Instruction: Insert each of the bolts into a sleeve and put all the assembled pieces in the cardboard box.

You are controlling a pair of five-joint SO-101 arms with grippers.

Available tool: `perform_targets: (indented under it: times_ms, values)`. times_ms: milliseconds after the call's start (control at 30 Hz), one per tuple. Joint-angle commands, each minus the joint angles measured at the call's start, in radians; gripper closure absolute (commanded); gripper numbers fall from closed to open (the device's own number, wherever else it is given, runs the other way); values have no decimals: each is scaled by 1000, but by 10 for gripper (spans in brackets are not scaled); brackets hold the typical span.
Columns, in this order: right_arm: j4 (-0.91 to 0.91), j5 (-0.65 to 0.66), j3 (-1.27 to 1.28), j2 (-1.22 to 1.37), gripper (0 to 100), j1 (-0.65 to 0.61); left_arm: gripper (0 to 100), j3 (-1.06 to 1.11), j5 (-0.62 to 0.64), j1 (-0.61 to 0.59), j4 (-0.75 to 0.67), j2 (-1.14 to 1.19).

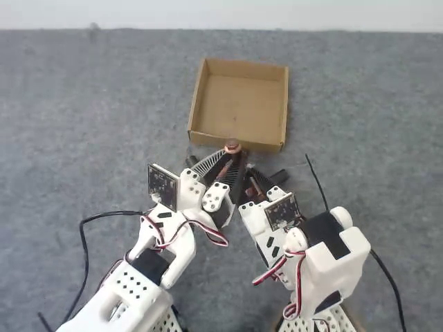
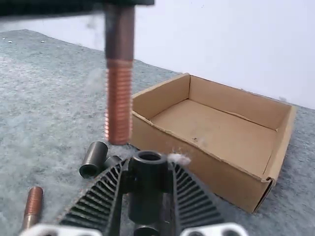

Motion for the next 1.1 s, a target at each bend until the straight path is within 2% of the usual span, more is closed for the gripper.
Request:
perform_targets:
  times_ms: [0,133,267,433,533,967,1067]
  values:
    - [-10,-9,28,-56,992,5,989,-21,14,-6,-46,-25]
    - [-10,-9,28,-56,992,5,989,-22,-17,-6,-124,28]
    - [-10,-9,28,-56,992,7,990,-108,-18,-28,-184,224]
    - [-10,-9,28,-56,992,7,990,-176,-17,-52,-354,508]
    - [-10,-9,28,-56,992,7,990,-170,-20,-34,-460,582]
    - [-30,-8,28,-56,992,13,990,-170,-20,-29,-465,601]
    - [-36,-8,28,-56,992,27,990,-177,-20,-28,-422,601]
